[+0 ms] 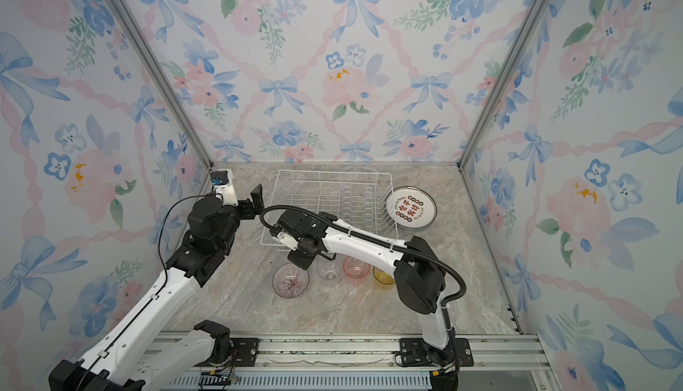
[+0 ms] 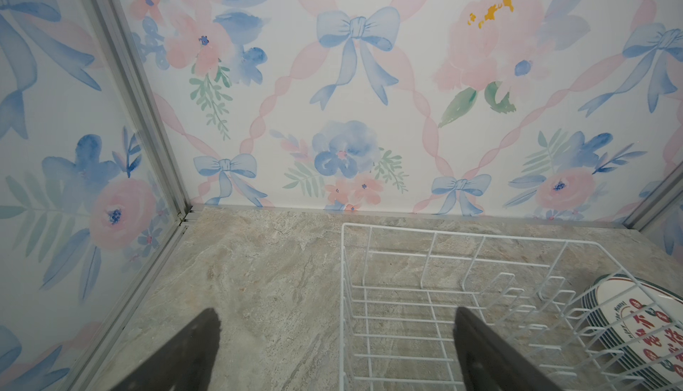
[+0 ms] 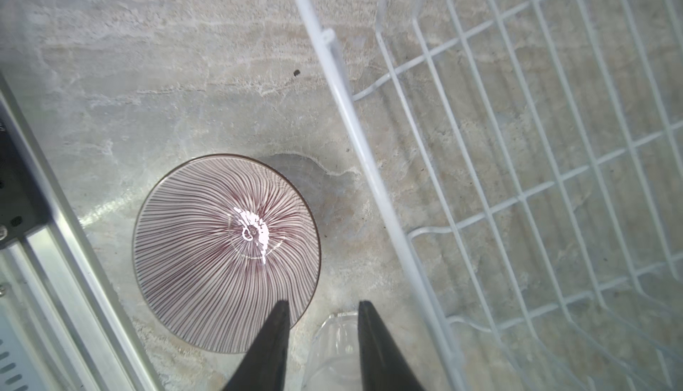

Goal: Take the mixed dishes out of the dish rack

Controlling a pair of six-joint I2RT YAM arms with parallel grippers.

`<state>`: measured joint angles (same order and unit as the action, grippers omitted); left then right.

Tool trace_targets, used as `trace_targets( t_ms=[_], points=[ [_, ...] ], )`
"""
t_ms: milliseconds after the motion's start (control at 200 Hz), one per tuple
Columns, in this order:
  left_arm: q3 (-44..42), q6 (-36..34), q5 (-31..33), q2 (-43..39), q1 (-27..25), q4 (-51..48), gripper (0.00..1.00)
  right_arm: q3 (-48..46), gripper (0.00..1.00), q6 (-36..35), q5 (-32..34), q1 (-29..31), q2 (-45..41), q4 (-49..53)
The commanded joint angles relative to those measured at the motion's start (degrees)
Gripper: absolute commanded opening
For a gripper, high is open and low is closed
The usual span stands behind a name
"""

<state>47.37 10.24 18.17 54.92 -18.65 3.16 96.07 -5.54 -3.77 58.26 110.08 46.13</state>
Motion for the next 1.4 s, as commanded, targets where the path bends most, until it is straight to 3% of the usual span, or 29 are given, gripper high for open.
trace_targets(
  t_ms=[0,80,220,490,635,865,995,1185,1305,1395],
  points=[
    [-0.5,-0.74,0.33,0.24,0.52,0.55,0.98,-2.37,0.35,0.5,-7.71,-1.58,-5.5,-1.13],
    [-0.69,-1.05,1.86,0.11,0.56,-0.29,0.98,-4.92,0.35,1.39,-11.69,-3.39,-10.26,-2.44],
    [-1.78,-1.28,3.06,-0.67,2.43,-1.16,0.98,-11.53,0.39,5.47,-12.79,-11.06,-21.82,-7.73],
    [-4.7,-0.07,1.56,-0.16,8.35,-0.59,0.98,-26.09,0.58,11.94,-3.67,-31.14,-42.51,-19.84],
    [-8.38,0.22,2.28,0.06,11.01,1.49,0.98,-33.46,0.65,15.77,-1.4,-42.63,-48.6,-26.34],
    [-18.52,0.4,3.48,-0.03,14.97,13.54,0.98,-43.2,0.67,20.62,3.6,-56.35,-51.55,-32.62],
    [-24.5,-1.05,5.04,1.9,15.58,21.69,0.98,-46.91,0.67,22.25,2.19,-58.49,-51.16,-36.79],
    [-33.89,-3.61,0.63,12.87,15.67,44.75,0.98,-47.86,0.68,21.46,6.88,-58.52,-49.35,-38.99],
    [-33.68,-3.93,-1.16,23.88,15.59,55.23,0.98,-50.41,0.68,20.72,9.28,-58.62,-48.82,-42.72],
    [-31.19,-6.72,-1.57,26.74,14.97,54.76,0.98,-53.66,0.69,19.92,10.63,-58.66,-48.56,-47.06]
  ],
)
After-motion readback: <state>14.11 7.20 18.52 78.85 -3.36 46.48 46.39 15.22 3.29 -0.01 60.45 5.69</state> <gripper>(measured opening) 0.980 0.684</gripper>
